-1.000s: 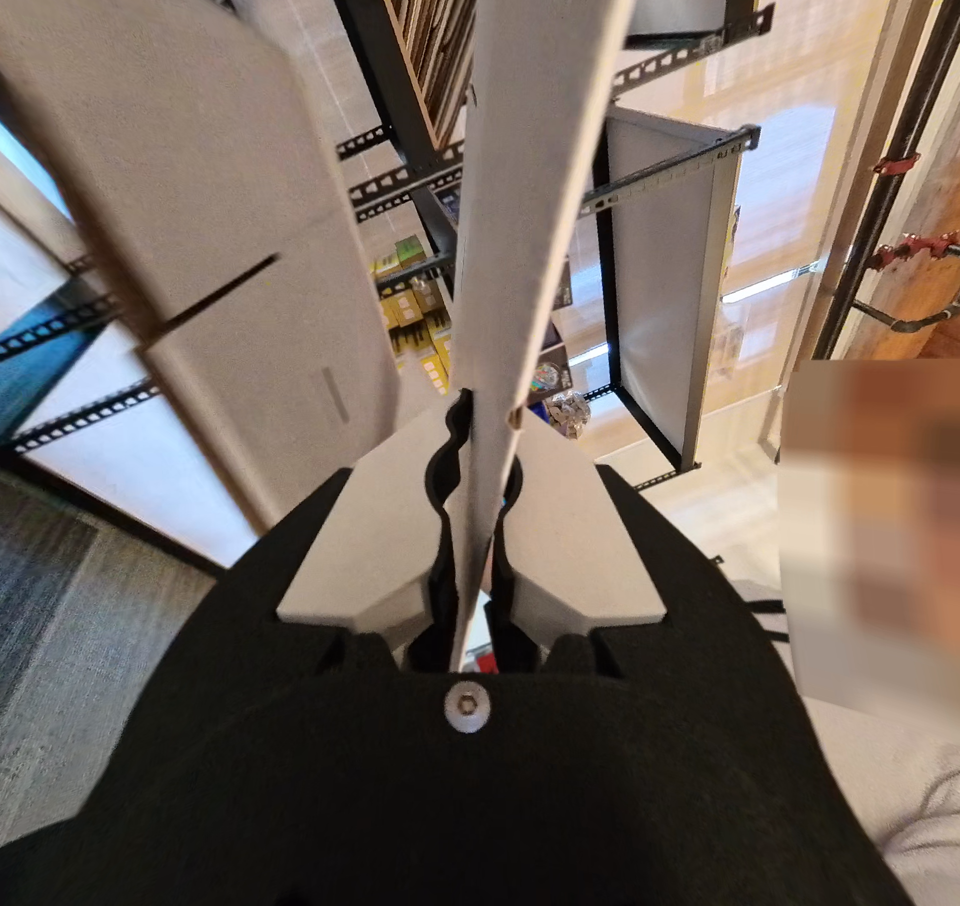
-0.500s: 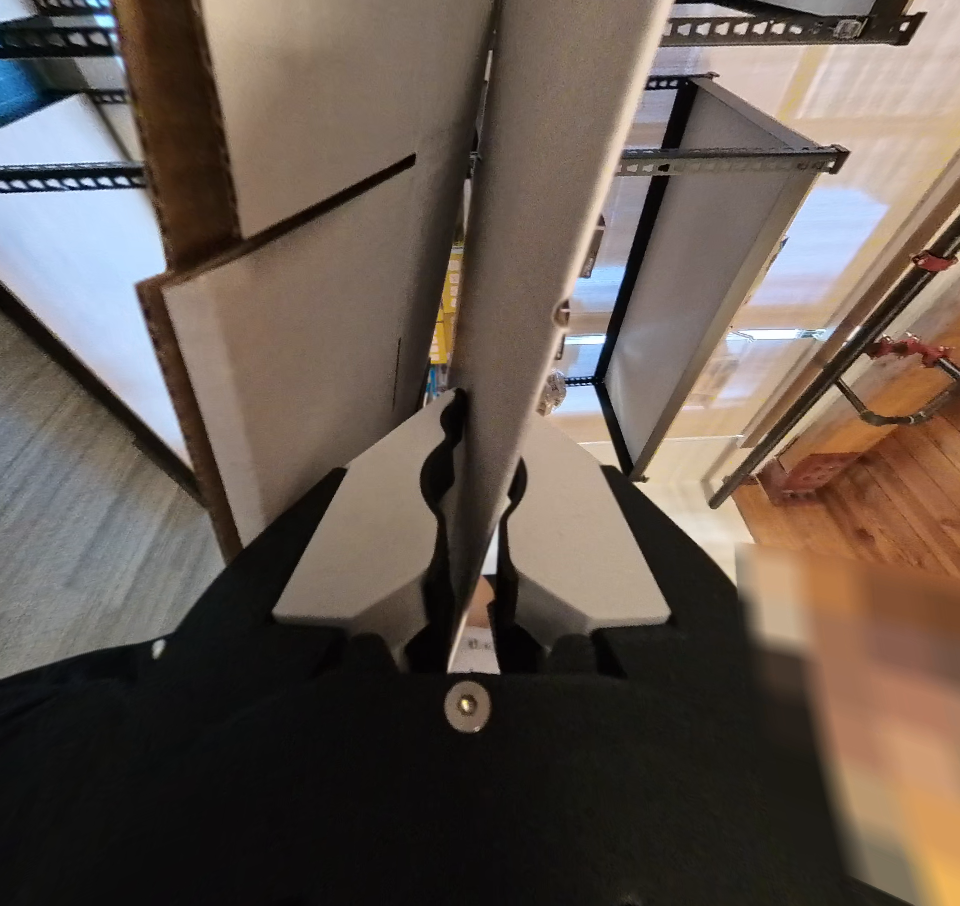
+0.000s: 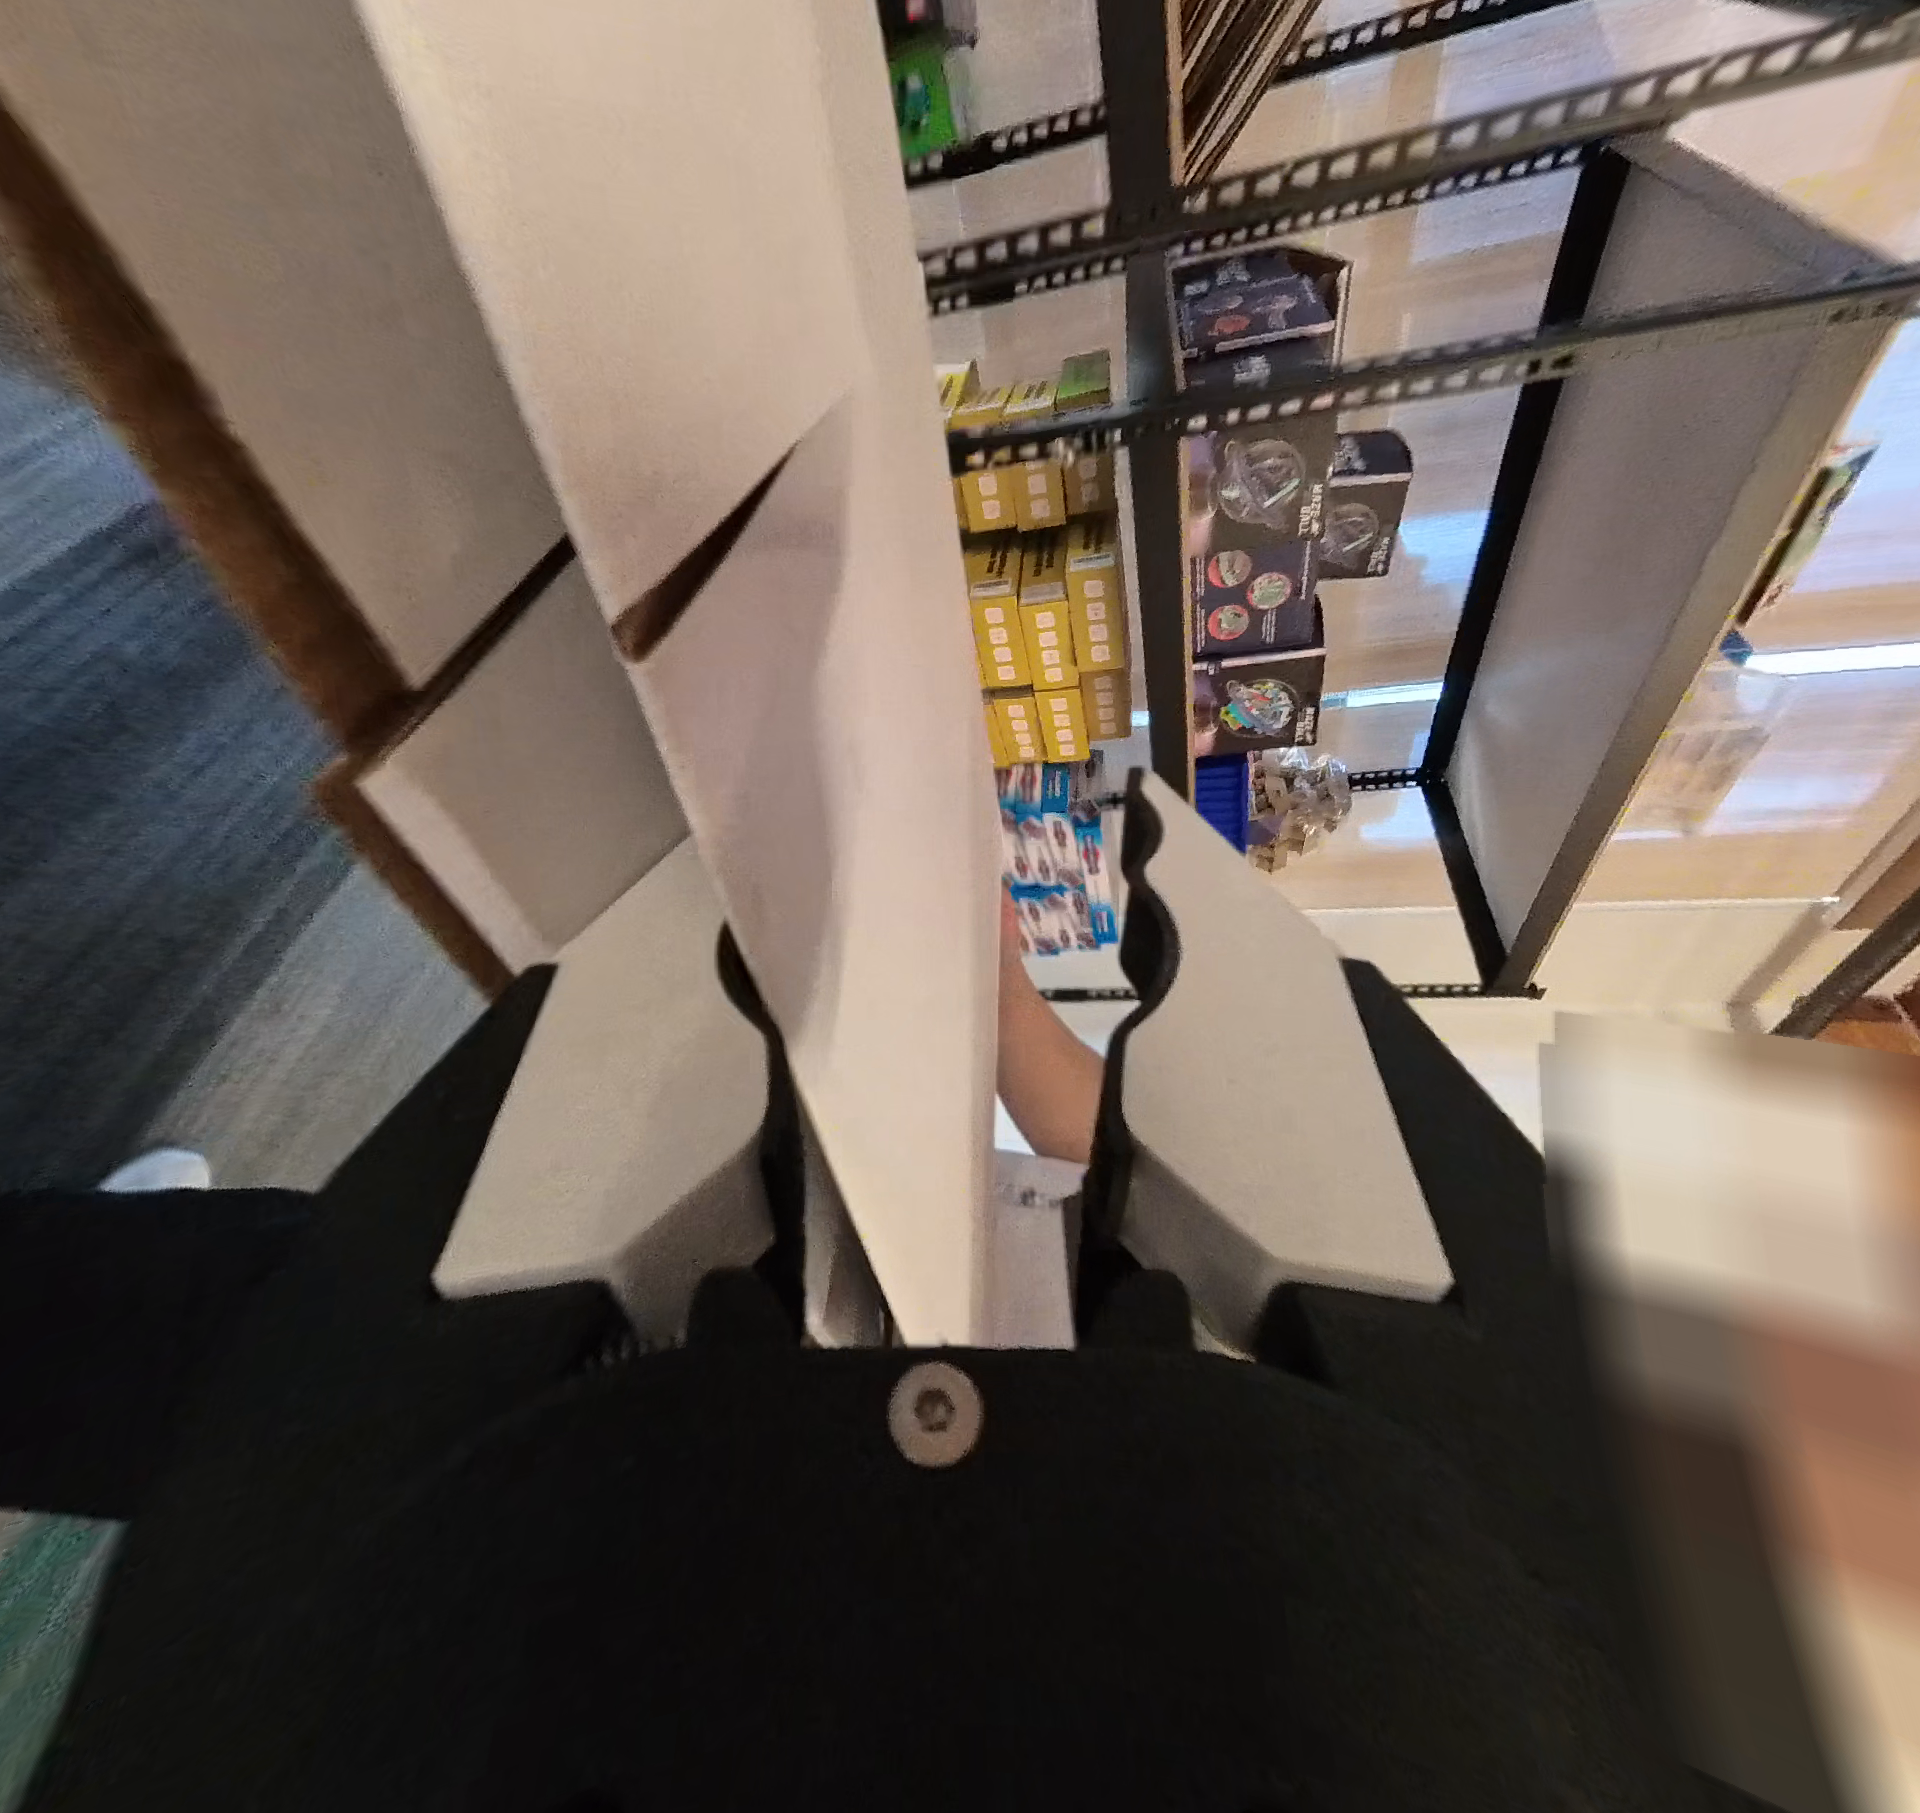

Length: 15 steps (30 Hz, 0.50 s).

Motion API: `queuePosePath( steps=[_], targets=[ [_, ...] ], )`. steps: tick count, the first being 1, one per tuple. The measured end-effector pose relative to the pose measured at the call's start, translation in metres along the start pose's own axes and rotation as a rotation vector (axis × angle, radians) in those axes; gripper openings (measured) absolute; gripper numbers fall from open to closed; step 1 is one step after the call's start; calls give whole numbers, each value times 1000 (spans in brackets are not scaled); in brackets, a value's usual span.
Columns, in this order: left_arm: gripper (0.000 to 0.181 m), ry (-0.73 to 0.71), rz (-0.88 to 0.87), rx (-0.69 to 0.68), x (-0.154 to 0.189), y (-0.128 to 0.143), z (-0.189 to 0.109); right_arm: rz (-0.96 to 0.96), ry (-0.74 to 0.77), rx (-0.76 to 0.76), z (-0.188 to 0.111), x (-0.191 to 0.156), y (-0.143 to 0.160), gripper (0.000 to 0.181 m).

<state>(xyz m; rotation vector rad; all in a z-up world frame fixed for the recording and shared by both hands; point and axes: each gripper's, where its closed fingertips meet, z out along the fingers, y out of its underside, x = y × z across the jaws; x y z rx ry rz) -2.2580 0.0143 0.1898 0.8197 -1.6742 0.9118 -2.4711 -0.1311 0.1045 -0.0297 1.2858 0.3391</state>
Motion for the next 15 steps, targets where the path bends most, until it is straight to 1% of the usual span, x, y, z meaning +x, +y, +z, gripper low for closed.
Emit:
queuePosePath(
  steps=[4,6,8,9,13,15],
  targets=[
    [62,27,57,130,2,-60,-60,28,-19,-39,67,5,-25,7],
    [72,17,110,203,-3,-90,-94,28,-19,-64,104,11,-39,7],
    [76,-15,161,263,-13,-115,-123,39,-11,-78,139,18,-53,7],
    [84,-35,169,300,-21,-126,-136,44,-6,-82,157,22,-58,7],
    [86,-57,160,407,-47,-157,-179,57,20,-93,221,40,-80,8],
    [92,-126,153,448,-68,-171,-201,66,32,-98,248,52,-93,8]
  ],
)
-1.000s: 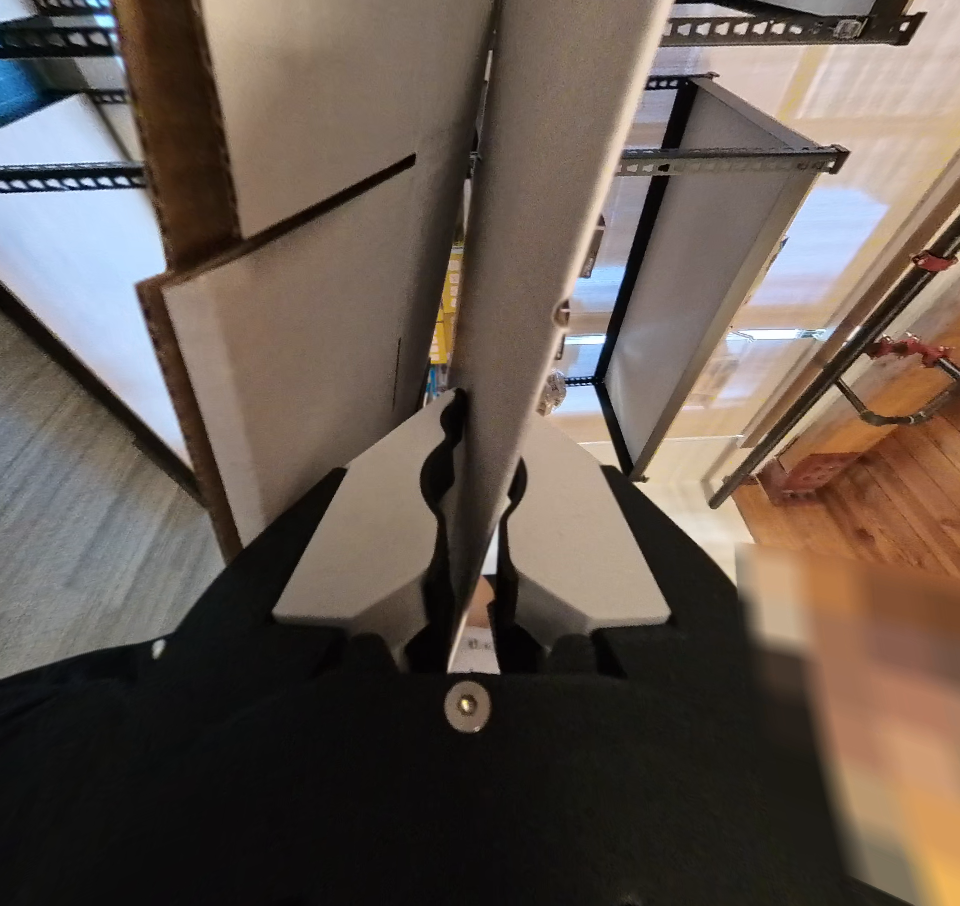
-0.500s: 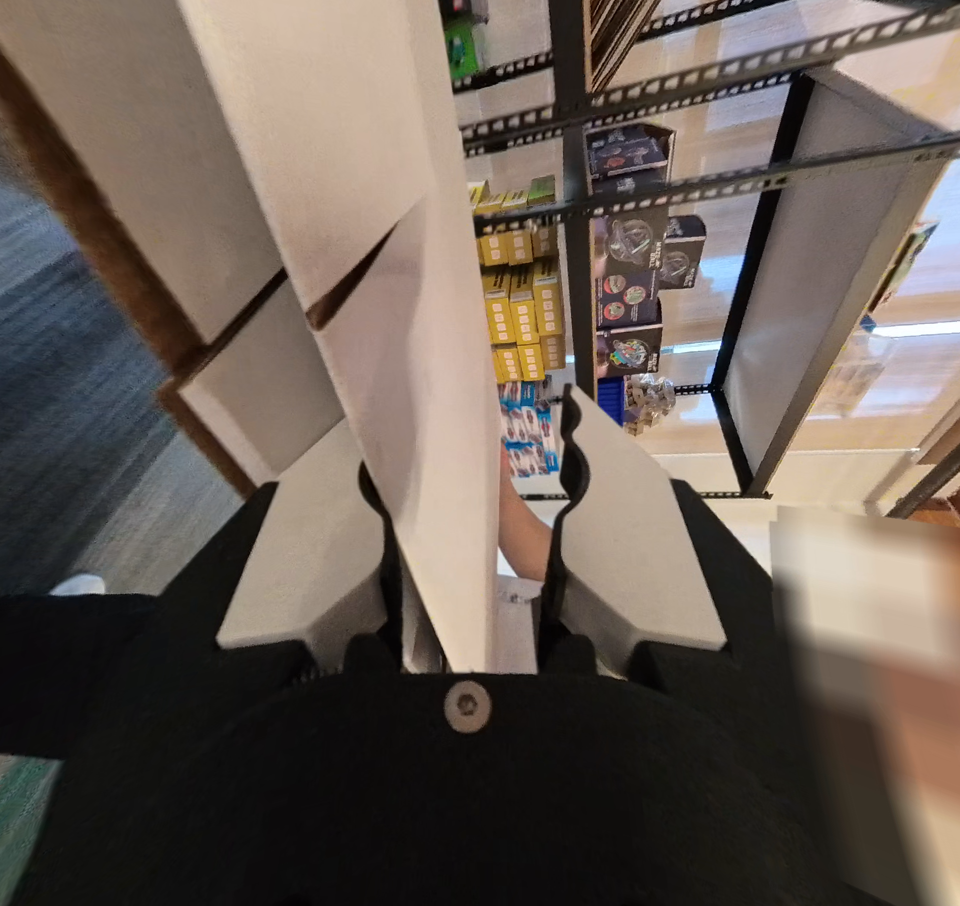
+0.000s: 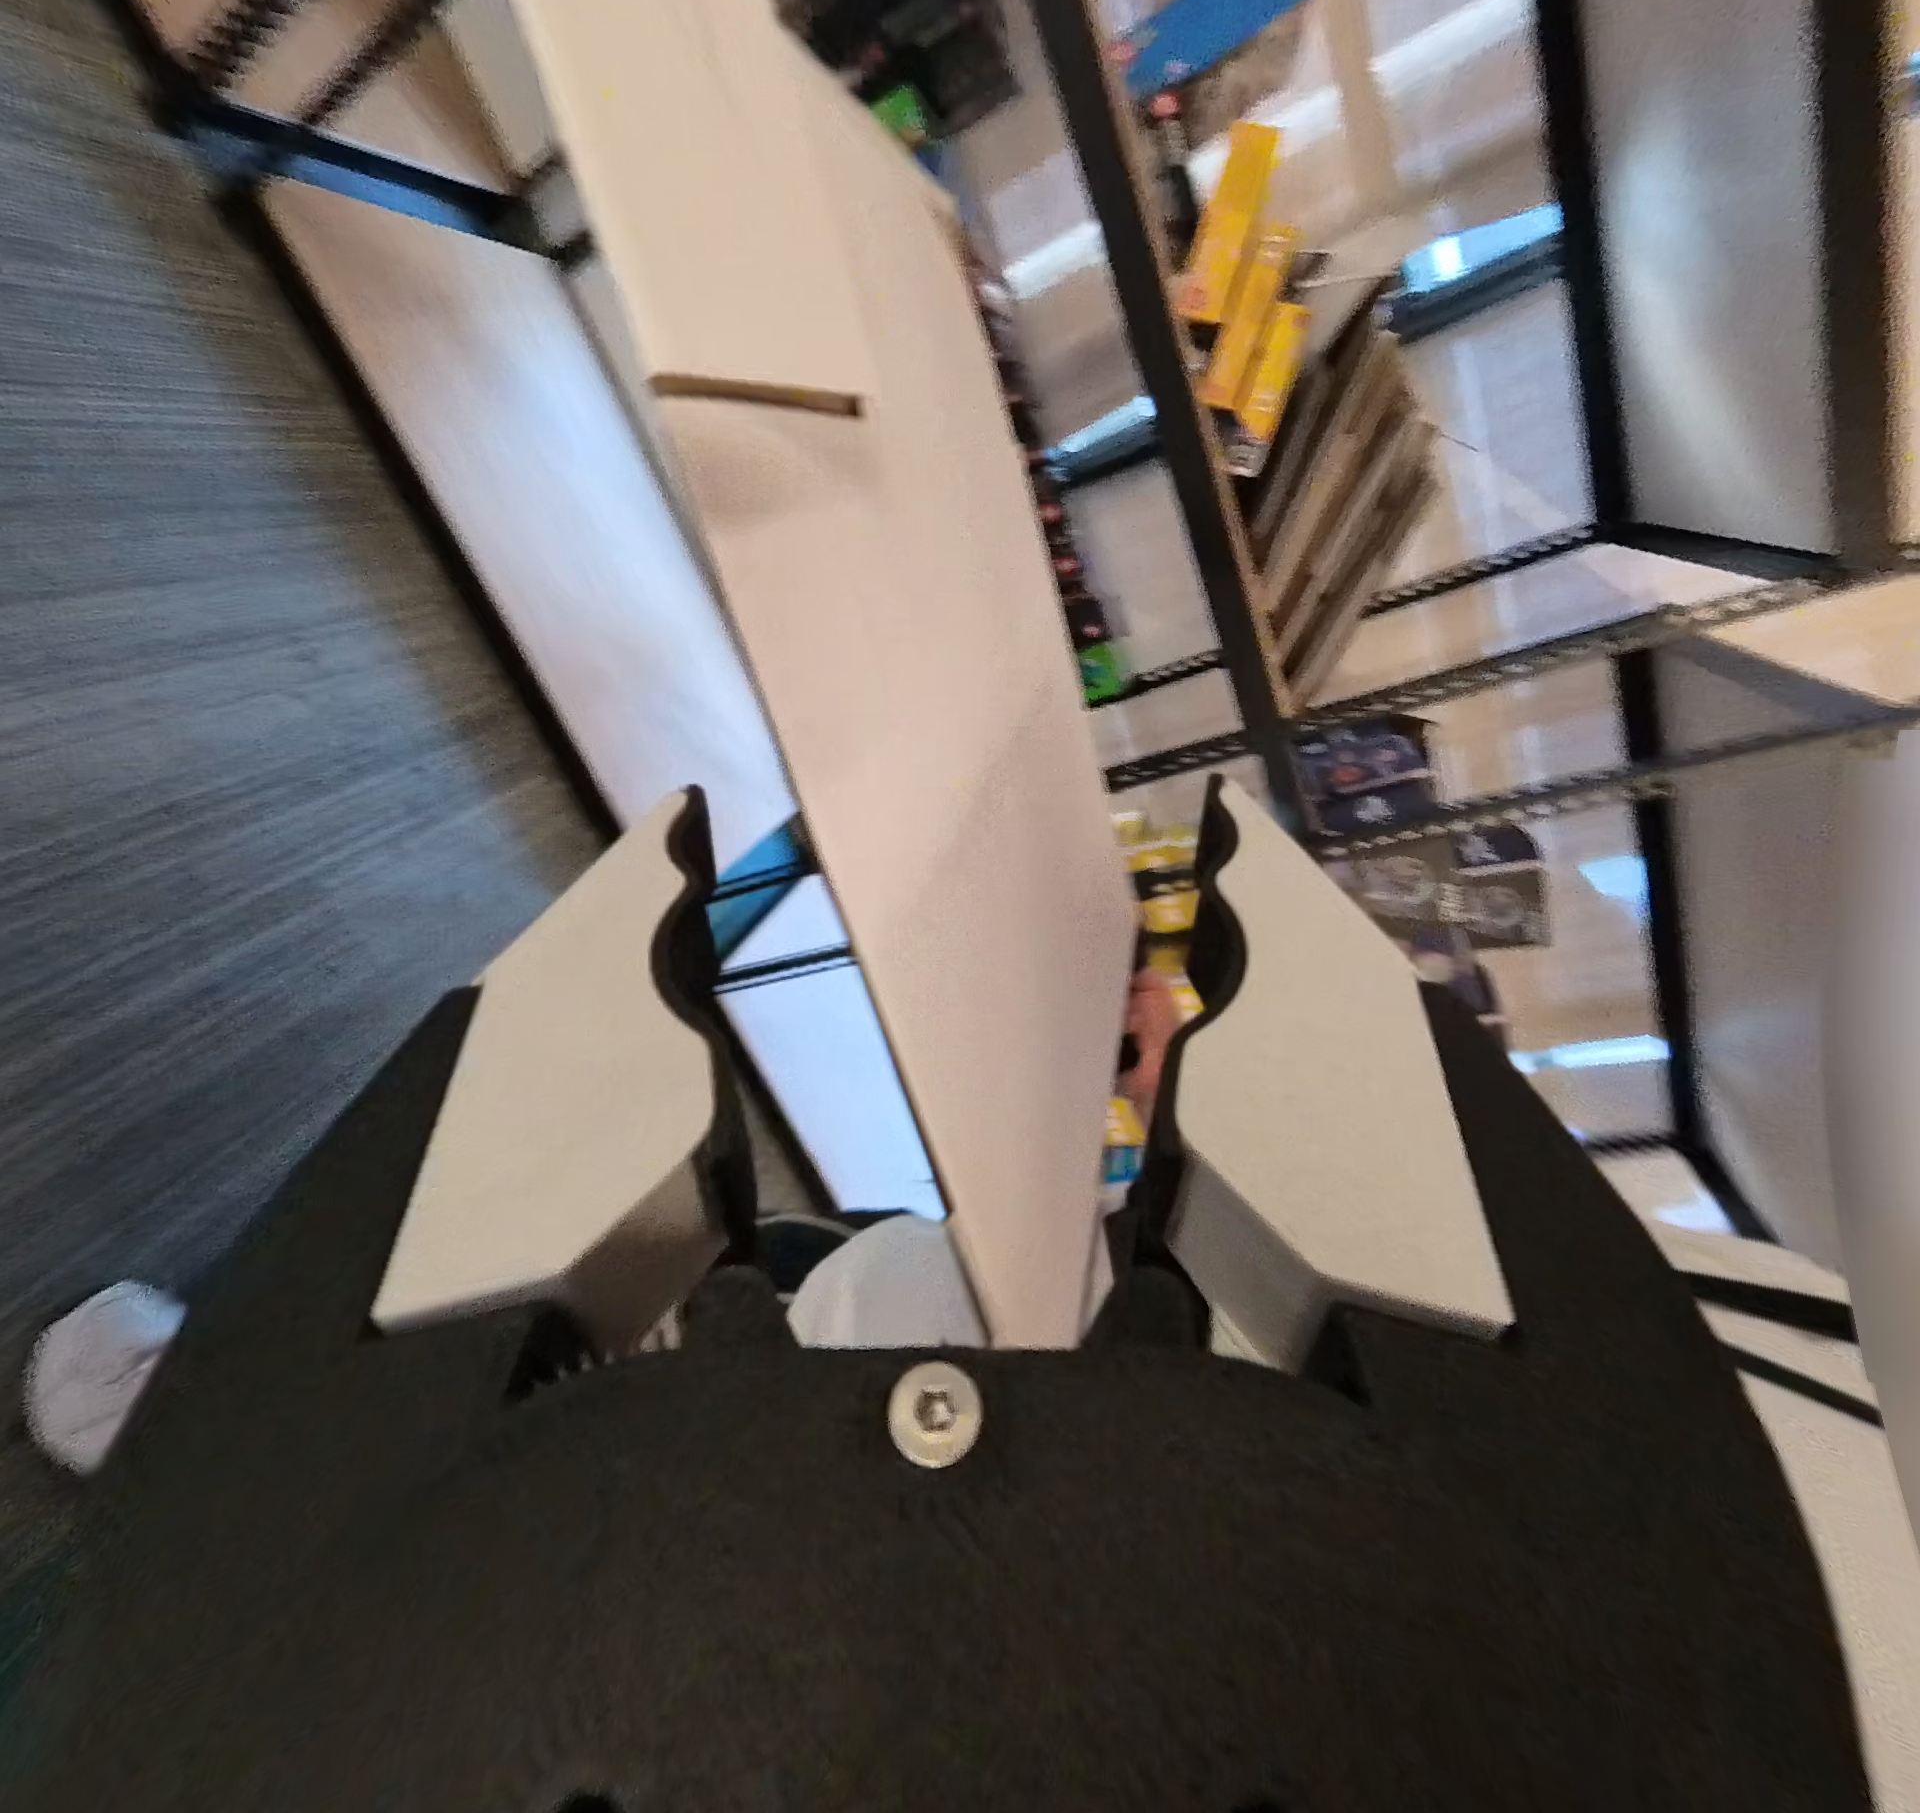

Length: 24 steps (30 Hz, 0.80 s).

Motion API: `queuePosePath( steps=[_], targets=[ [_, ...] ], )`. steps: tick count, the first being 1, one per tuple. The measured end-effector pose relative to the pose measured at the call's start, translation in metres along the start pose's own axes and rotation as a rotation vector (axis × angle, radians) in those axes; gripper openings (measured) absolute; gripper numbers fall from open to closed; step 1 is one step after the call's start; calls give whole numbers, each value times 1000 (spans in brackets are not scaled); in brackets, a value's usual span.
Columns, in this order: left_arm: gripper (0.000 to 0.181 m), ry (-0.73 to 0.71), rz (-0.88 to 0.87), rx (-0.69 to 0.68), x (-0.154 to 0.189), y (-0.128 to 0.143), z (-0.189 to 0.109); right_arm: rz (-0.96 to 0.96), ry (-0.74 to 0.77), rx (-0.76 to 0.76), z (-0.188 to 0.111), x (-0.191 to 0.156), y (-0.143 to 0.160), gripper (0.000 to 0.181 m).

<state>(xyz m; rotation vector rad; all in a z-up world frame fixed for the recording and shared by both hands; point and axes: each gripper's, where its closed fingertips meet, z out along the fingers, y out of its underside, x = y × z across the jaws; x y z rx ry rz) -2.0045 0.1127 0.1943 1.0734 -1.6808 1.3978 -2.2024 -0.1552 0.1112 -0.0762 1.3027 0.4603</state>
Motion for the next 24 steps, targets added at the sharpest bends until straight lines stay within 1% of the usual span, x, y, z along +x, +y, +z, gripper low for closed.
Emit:
queuePosePath(
  steps=[2,3,5,7,9,10,11,13,14,15,16,17,19,20,21,22,24],
  targets=[
    [99,-85,13,3,-29,-11,-5,13,8,-6,24,10,-17,9],
    [103,-98,0,2,-42,-14,-3,22,12,-11,35,14,-26,8],
    [107,-56,-77,-19,-59,-10,11,52,20,-21,57,23,-46,8],
    [111,-15,-161,-37,-77,-3,31,68,30,-32,78,28,-68,9],
    [113,39,-213,2,-92,-6,55,69,33,-54,98,30,-89,8],
    [113,100,-241,36,-95,-11,68,67,33,-68,108,31,-100,9],
    [109,182,-273,66,-95,-18,83,62,33,-83,117,32,-111,9],
    [89,376,-338,86,-90,-33,114,51,38,-117,137,35,-137,8],
    [63,490,-358,97,-83,-46,127,33,43,-133,147,36,-152,9],
    [43,572,-358,117,-79,-60,139,4,52,-152,158,37,-169,8],
    [42,586,-335,134,-80,-74,155,-33,62,-168,169,37,-188,7],
    [43,558,-297,143,-84,-88,173,-70,64,-191,181,35,-207,8],
    [48,470,-213,130,-92,-114,208,-154,92,-248,206,32,-247,7],
    [46,412,-197,116,-97,-128,227,-188,99,-271,220,26,-266,7],
    [41,367,-182,99,-102,-142,245,-237,100,-302,233,19,-283,8],
    [23,342,-158,77,-105,-156,262,-288,93,-339,246,13,-300,8],
    [13,325,-114,39,-111,-183,291,-324,64,-382,273,0,-336,7]
  ],
)
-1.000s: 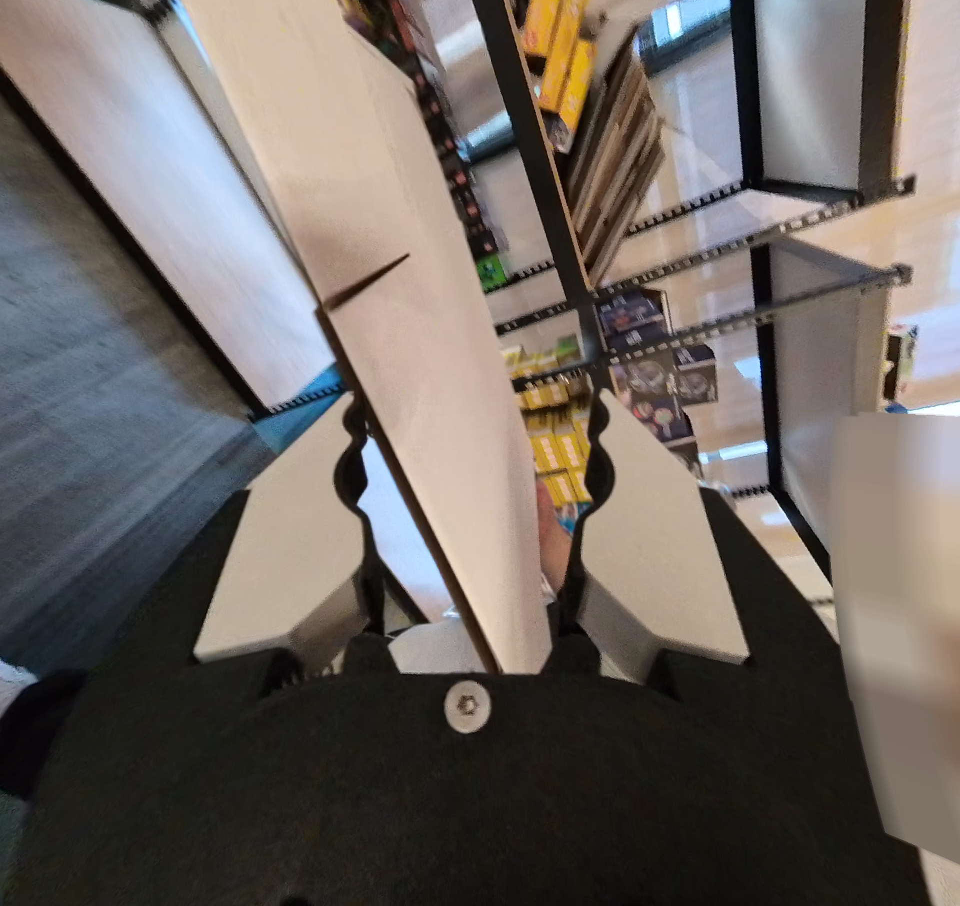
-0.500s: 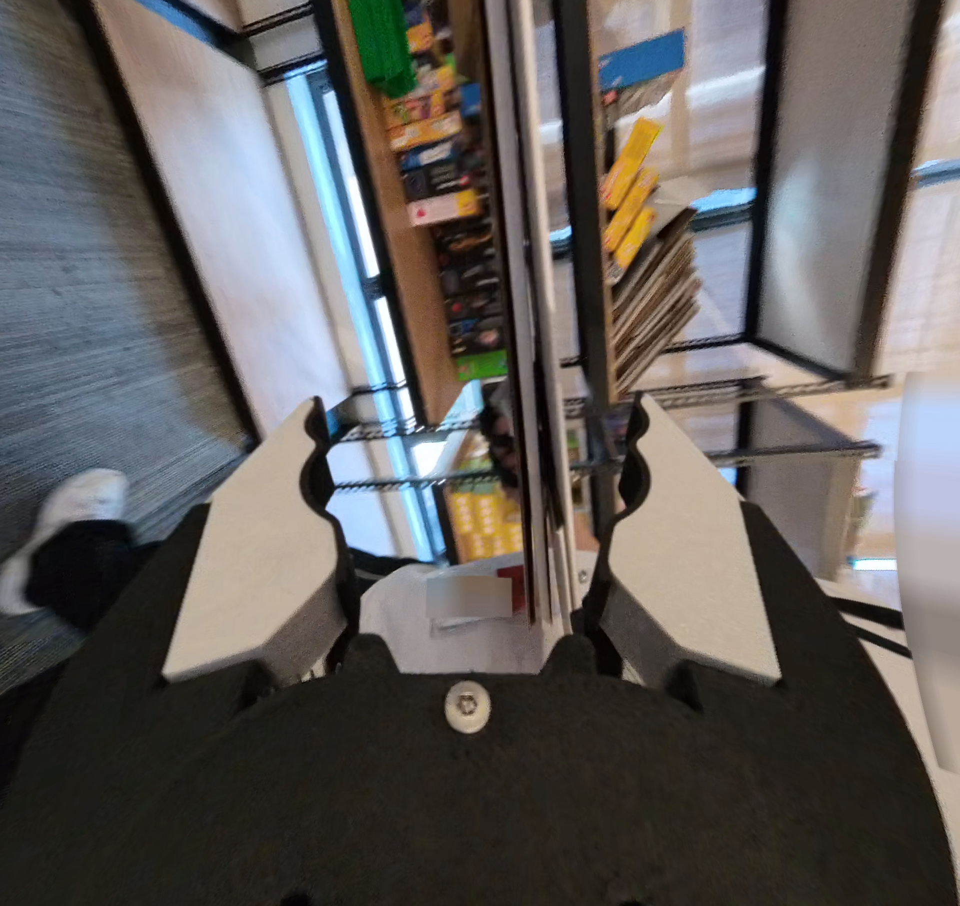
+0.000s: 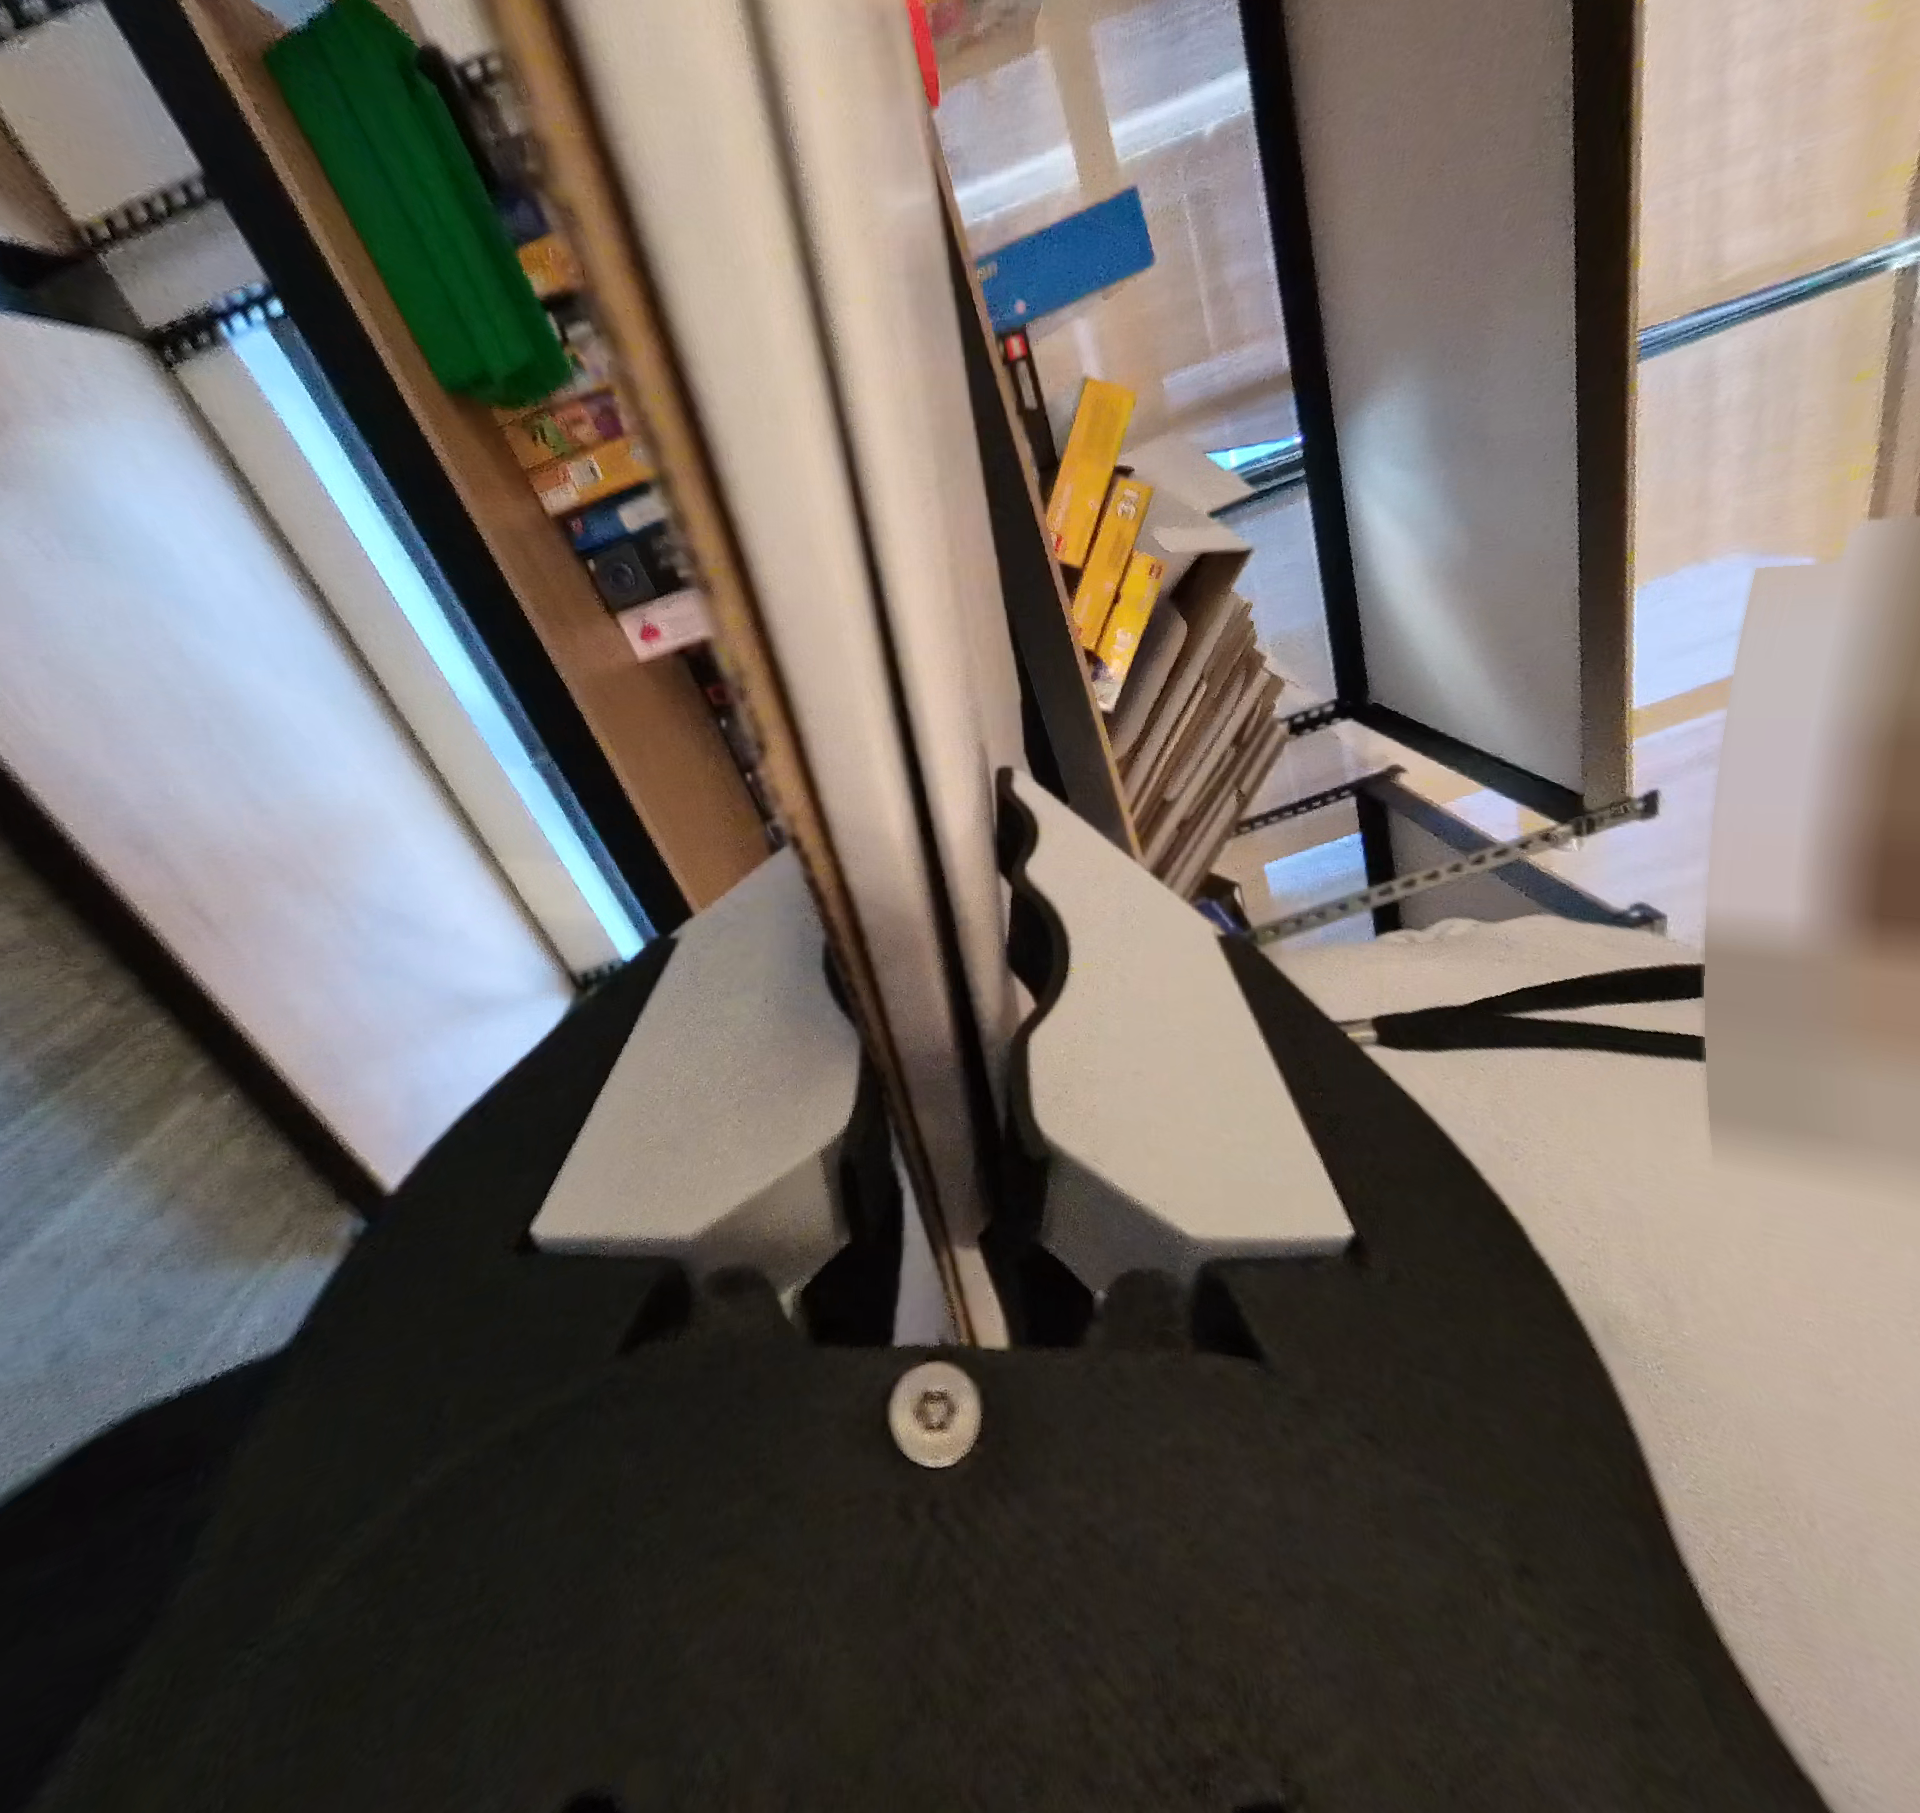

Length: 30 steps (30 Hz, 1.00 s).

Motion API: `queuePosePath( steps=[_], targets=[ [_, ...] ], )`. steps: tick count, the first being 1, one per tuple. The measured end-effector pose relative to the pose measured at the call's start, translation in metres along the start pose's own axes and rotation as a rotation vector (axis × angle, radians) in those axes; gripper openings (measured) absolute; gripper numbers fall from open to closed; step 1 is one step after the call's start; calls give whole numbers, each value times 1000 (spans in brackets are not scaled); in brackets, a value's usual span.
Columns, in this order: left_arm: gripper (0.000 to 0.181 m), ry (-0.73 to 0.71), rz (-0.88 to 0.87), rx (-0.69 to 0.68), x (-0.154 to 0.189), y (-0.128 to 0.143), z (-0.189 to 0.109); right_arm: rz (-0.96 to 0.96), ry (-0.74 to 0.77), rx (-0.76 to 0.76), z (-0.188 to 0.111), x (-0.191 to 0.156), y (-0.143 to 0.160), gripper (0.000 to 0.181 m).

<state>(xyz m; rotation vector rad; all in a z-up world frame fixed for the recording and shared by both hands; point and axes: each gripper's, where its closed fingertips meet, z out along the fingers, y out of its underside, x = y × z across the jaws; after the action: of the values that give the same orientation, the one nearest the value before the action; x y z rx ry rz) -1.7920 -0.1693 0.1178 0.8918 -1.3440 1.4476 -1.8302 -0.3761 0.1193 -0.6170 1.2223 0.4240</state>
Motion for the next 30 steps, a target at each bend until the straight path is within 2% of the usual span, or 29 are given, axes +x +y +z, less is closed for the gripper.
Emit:
queuePosePath(
  steps=[4,9,13,15,17,20,24,30],
  targets=[
    [10,36,87,48,-4,-70,37,-50,-66,-41,36,-10,-83,9],
    [9,114,108,72,-8,-172,63,-220,-156,-149,97,-25,-171,20],
    [9,138,125,19,-32,-270,77,-209,-169,-203,146,-4,-235,24],
    [9,125,105,-22,-49,-322,82,-159,-119,-178,172,18,-268,27],
    [9,116,90,-64,-63,-370,89,-112,-146,-150,196,27,-297,25],
    [9,105,74,-127,-83,-435,100,-153,-70,-162,224,52,-338,28],
    [9,122,34,-159,-104,-514,123,-300,9,-135,248,66,-410,38],
    [9,129,23,-167,-139,-622,167,-476,121,-248,272,95,-524,54]
  ],
)
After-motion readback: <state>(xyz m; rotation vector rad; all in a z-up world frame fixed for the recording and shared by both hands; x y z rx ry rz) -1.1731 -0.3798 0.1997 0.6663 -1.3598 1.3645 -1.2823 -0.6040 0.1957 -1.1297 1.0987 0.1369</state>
